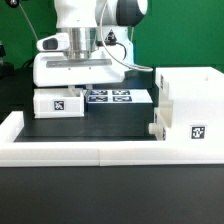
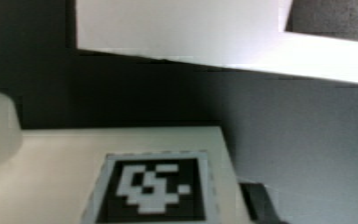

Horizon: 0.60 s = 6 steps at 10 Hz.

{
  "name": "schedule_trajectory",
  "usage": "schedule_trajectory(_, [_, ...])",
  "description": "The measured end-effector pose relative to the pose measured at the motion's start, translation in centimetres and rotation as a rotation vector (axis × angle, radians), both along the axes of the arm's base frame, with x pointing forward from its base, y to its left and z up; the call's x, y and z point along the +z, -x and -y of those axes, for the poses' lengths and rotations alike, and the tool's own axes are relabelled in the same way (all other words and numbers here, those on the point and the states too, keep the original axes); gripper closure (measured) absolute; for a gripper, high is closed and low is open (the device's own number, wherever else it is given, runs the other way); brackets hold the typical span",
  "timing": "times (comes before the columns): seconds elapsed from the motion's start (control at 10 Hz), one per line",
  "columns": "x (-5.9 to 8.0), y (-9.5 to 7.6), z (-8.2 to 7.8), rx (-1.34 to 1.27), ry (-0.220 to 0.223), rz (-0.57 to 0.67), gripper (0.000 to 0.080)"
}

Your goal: Assemble drawer

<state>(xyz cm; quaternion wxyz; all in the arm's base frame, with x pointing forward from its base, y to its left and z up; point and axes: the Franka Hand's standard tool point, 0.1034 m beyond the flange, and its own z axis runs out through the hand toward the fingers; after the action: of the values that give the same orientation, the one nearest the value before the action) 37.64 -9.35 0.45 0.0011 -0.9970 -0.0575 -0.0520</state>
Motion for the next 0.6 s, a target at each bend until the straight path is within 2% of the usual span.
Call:
schedule_trajectory(0.2, [0.1,0.0,0.0,0.059,0.001,-0.007,0.0757])
schedule_trajectory(0.3, [1.2,-0.4,-0.2,0.131,-0.002,-0.019,0.0757])
schedule_trajectory(0.4, [2.6,-1.2,-1.0,0.158,-0.006,-0.020,0.0757])
schedule_trajectory(0.6, [4.3,-1.9,-1.4,0.212,-0.015,-0.035,0.0757])
